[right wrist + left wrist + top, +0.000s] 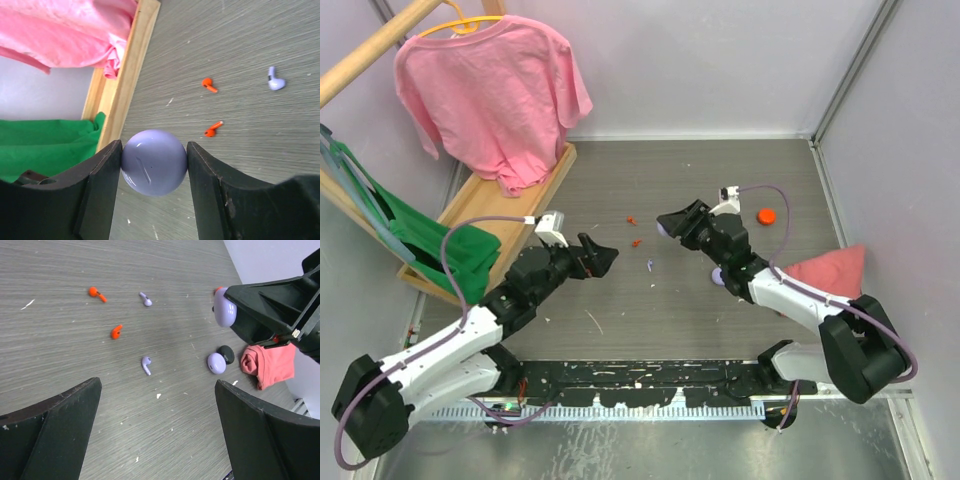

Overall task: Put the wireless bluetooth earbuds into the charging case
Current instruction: Pick up the charging case at the center of the board.

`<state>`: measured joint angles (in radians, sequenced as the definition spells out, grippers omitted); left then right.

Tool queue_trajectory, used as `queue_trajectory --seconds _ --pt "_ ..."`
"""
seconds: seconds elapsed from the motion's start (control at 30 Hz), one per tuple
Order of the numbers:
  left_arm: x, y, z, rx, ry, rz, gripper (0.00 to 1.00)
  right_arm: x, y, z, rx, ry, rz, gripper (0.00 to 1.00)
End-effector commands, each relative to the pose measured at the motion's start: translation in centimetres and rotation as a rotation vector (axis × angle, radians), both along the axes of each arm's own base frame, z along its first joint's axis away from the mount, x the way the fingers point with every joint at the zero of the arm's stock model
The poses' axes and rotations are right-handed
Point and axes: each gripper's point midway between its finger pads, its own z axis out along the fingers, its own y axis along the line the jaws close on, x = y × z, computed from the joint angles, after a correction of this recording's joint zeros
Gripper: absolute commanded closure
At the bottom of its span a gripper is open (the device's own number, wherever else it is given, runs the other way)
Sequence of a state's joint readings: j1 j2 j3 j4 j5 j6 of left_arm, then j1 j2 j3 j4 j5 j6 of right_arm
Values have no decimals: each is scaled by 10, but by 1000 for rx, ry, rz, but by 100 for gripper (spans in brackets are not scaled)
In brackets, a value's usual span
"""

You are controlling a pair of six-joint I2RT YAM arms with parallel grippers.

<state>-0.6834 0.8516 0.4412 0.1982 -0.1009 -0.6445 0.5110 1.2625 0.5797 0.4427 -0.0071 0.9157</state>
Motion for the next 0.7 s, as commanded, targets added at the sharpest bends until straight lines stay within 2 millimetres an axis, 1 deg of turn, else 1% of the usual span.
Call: queue_trajectory --seconds 0.0,0.17,0.27,0.3,0.47,0.67 --pt "12 -24 58 -119 -149 -19 2 -4 12 42 135 -100 -26 50" --pt "17 -44 67 -123 -205 -44 7 -17 29 52 185 -110 8 49" --pt "19 -55 71 -121 -236 -62 12 -21 36 55 208 -109 20 50" --pt "19 -58 72 -121 -246 -69 16 -23 38 56 218 -110 23 50" --pt "23 -72 68 -99 -262 -79 26 -29 44 64 244 -122 41 49" --pt "28 -84 64 -114 -280 -70 36 -33 47 65 260 -115 48 49"
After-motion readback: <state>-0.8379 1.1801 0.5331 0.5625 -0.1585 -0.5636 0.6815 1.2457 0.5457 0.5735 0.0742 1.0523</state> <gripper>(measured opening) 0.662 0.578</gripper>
